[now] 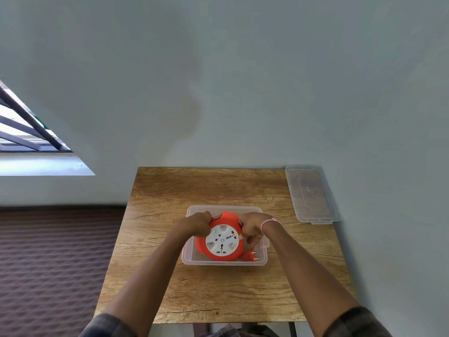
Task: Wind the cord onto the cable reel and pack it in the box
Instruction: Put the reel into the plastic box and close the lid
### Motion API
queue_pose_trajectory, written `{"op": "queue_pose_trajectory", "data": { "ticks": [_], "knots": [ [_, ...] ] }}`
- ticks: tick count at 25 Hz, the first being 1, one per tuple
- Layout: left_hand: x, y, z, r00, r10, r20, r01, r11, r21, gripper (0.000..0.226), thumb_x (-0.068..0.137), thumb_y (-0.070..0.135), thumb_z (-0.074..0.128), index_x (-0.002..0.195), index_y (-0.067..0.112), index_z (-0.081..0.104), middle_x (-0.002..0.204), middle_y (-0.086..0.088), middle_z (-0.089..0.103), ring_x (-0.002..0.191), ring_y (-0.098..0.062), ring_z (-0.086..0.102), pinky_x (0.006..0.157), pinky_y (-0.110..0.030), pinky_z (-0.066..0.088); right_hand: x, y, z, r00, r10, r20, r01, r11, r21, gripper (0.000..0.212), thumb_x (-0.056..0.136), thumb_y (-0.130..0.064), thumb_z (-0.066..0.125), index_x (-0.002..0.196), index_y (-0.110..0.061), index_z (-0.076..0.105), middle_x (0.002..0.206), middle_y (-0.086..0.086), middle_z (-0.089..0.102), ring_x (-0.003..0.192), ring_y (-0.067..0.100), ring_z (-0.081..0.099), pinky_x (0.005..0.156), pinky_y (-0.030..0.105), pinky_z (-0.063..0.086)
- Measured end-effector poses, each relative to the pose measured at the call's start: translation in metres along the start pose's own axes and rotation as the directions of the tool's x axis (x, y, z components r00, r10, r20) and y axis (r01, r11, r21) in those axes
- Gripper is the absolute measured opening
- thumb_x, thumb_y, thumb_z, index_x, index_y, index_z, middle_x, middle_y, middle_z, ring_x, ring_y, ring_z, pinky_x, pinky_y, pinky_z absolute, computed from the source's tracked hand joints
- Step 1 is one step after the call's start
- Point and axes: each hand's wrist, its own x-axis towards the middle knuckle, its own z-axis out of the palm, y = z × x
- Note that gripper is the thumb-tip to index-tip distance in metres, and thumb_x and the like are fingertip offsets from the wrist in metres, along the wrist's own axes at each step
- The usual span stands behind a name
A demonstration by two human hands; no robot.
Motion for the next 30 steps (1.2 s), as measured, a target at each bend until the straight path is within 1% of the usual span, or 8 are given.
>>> {"op": "queue_pose_trajectory", "data": {
  "ticks": [3, 11, 15, 18, 20, 23, 27, 30],
  "knots": [
    [0.005, 0.002, 0.005, 0.996, -0.015, -0.091, 0.011, 0.999, -0.045, 0.03, 0.1, 0.008, 0.057, 0.13, 0.005, 0.058, 0.125, -0.013, 0.068, 0.114, -0.027, 0.065, 0.094, -0.035, 0.054, 0.002, 0.003, 0.002, 0.994, -0.038, -0.101, 0.029, 0.995, -0.093, 0.008, 0.098, -0.002, 0.066, 0.106, -0.003, 0.064, 0.112, 0.019, 0.071, 0.089, 0.034, 0.077, 0.078, 0.041, 0.065],
    [-0.003, 0.003, 0.016, 0.888, -0.031, -0.458, -0.085, 0.969, -0.23, 0.018, 0.094, -0.003, 0.057, 0.096, 0.013, 0.063, 0.093, -0.004, 0.069, 0.088, -0.025, 0.066, 0.07, -0.03, 0.053, 0.0, 0.01, 0.005, 0.841, -0.297, -0.451, 0.162, 0.936, -0.314, 0.037, 0.091, -0.004, 0.067, 0.128, -0.008, 0.058, 0.113, 0.016, 0.068, 0.1, 0.033, 0.069, 0.078, 0.038, 0.056],
    [-0.007, -0.001, 0.007, 0.78, -0.056, -0.623, -0.136, 0.957, -0.256, 0.024, 0.094, 0.003, 0.067, 0.118, 0.007, 0.073, 0.112, -0.01, 0.078, 0.098, -0.025, 0.073, 0.079, -0.029, 0.059, -0.006, 0.024, 0.0, 0.665, -0.344, -0.663, 0.288, 0.937, -0.197, 0.023, 0.094, -0.005, 0.068, 0.113, -0.014, 0.075, 0.106, 0.004, 0.076, 0.091, 0.016, 0.072, 0.077, 0.025, 0.06],
    [-0.012, 0.009, -0.001, 0.697, -0.078, -0.713, -0.249, 0.906, -0.343, 0.019, 0.097, 0.012, 0.069, 0.116, 0.013, 0.073, 0.106, -0.001, 0.078, 0.088, -0.01, 0.071, 0.072, -0.017, 0.054, -0.02, 0.058, -0.006, 0.553, -0.173, -0.815, 0.404, 0.911, 0.08, 0.016, 0.094, -0.009, 0.07, 0.095, -0.023, 0.077, 0.085, -0.009, 0.077, 0.072, 0.003, 0.071, 0.066, 0.018, 0.058],
    [-0.014, 0.03, -0.002, 0.687, -0.01, -0.726, -0.363, 0.861, -0.356, 0.015, 0.099, 0.017, 0.068, 0.112, 0.021, 0.074, 0.096, 0.01, 0.076, 0.082, 0.001, 0.069, 0.068, -0.014, 0.055, -0.025, 0.096, -0.008, 0.527, 0.085, -0.846, 0.492, 0.781, 0.385, 0.013, 0.095, -0.011, 0.07, 0.089, -0.022, 0.075, 0.074, -0.006, 0.076, 0.067, 0.012, 0.075, 0.065, 0.029, 0.064],
    [-0.008, 0.087, 0.004, 0.703, 0.166, -0.691, -0.506, 0.8, -0.323, 0.014, 0.103, 0.021, 0.062, 0.109, 0.027, 0.073, 0.088, 0.014, 0.075, 0.076, -0.003, 0.071, 0.064, -0.018, 0.057, -0.025, 0.162, -0.008, 0.574, 0.494, -0.653, 0.547, 0.362, 0.754, 0.006, 0.097, -0.005, 0.066, 0.097, -0.005, 0.071, 0.08, 0.014, 0.076, 0.064, 0.024, 0.073, 0.066, 0.039, 0.065],
    [0.028, 0.188, 0.023, 0.803, 0.225, -0.552, -0.495, 0.768, -0.406, 0.017, 0.099, 0.019, 0.056, 0.105, 0.022, 0.072, 0.092, 0.003, 0.076, 0.079, -0.014, 0.071, 0.072, -0.033, 0.059, -0.019, 0.221, -0.01, 0.669, 0.606, -0.43, 0.51, 0.046, 0.859, 0.008, 0.102, -0.003, 0.057, 0.104, 0.003, 0.062, 0.077, 0.017, 0.065, 0.058, 0.022, 0.065, 0.058, 0.03, 0.062],
    [0.064, 0.24, 0.043, 0.971, 0.077, -0.226, -0.215, 0.693, -0.688, 0.018, 0.096, 0.012, 0.053, 0.103, 0.019, 0.068, 0.102, -0.004, 0.074, 0.094, -0.024, 0.074, 0.091, -0.047, 0.061, -0.008, 0.243, -0.02, 0.698, 0.616, -0.364, 0.503, -0.06, 0.862, 0.011, 0.102, -0.008, 0.061, 0.106, 0.003, 0.06, 0.083, 0.019, 0.066, 0.069, 0.028, 0.066, 0.072, 0.039, 0.065]
  ]
}}
